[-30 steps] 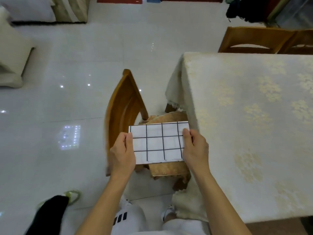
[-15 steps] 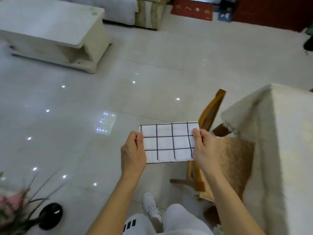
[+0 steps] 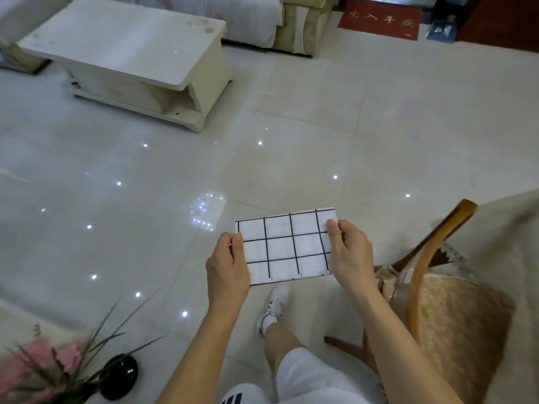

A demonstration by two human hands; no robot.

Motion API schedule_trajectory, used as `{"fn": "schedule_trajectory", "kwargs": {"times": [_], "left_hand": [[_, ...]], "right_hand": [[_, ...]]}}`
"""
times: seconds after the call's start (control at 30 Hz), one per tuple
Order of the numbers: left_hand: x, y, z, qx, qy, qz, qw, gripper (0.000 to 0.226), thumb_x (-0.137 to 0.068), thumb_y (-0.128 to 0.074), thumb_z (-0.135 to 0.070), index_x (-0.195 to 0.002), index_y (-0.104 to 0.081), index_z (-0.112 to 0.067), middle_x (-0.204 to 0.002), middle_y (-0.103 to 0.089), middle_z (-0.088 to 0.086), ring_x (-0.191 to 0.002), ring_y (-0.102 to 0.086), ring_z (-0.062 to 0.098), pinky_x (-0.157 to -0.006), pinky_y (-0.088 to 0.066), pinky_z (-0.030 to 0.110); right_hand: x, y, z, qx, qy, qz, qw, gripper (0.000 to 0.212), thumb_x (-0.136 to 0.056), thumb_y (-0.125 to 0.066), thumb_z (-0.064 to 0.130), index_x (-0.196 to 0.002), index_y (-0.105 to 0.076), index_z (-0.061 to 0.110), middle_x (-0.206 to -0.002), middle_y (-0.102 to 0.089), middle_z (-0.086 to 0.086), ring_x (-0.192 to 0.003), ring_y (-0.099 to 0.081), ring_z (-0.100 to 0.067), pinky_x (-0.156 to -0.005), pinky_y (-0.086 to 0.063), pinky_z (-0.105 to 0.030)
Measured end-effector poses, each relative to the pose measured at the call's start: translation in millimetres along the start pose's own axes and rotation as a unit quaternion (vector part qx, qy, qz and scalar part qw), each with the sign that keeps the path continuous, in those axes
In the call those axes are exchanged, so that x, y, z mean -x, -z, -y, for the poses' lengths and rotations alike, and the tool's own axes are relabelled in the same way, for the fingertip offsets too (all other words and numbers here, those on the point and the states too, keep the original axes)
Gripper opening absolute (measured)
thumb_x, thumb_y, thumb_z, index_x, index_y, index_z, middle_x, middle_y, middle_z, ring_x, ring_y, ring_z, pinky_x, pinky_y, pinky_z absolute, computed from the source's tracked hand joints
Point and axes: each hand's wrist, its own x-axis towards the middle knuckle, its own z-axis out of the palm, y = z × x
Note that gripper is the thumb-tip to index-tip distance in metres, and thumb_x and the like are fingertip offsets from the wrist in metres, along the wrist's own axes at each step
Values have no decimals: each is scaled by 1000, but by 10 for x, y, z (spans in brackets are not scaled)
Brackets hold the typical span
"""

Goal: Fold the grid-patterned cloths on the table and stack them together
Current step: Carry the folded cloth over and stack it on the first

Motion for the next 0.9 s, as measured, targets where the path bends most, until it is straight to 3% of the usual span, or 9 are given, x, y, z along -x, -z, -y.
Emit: {"fn": "schedule_trajectory", "kwargs": {"times": [0.13,0.27,0.53,0.67,0.77,0.9], "left_hand": [[-634,-48,-154,-18,1,-3,1000,34,-105,-40,-29,-74,-46,-16,-57,-39,-3,-53,-39,7,-49,-31,22],[-1204,-132,-389,-32,-13,1,999,34,-105,-40,-28,-74,-46,-17,-57,-38,-4,-53,-38,8,-50,-31,23],[-1914,-530,-974,-16,-53,33,998,40,-105,-41,-25,-66,-35,-27,-54,-33,-8,-49,-38,5,-47,-31,17],[-2215,-824,-1172,-10,-72,62,995,33,-105,-41,-25,-73,-46,-20,-58,-41,-4,-52,-41,3,-50,-35,16],[-2476,-1050,-1301,-16,-79,85,993,32,-106,-40,-28,-81,-53,-13,-63,-51,9,-54,-43,4,-51,-36,17],[-2884,-1363,-1488,-15,-93,114,989,32,-106,-39,-31,-83,-55,-15,-71,-60,15,-58,-45,9,-50,-38,26]], "right_hand": [[-561,-232,208,-23,-3,2,1000,44,-104,-45,30,-66,-38,8,-56,-30,2,-53,-28,-11,-49,-25,-25],[-1077,-339,420,-38,-17,-4,999,45,-104,-46,30,-64,-34,14,-54,-27,6,-52,-28,-11,-49,-23,-26],[-1876,-118,621,-39,-28,-52,998,45,-104,-45,31,-63,-33,15,-56,-27,5,-52,-27,-11,-49,-24,-26],[-2181,0,559,-31,-48,-81,995,45,-104,-44,32,-65,-32,14,-57,-27,4,-53,-24,-12,-50,-21,-28],[-2427,68,542,-28,-59,-104,992,45,-104,-44,31,-64,-33,14,-55,-27,4,-52,-27,-12,-49,-23,-27],[-2848,149,574,-28,-70,-131,989,45,-105,-44,29,-65,-37,8,-54,-28,4,-51,-28,-12,-49,-26,-26]]}}
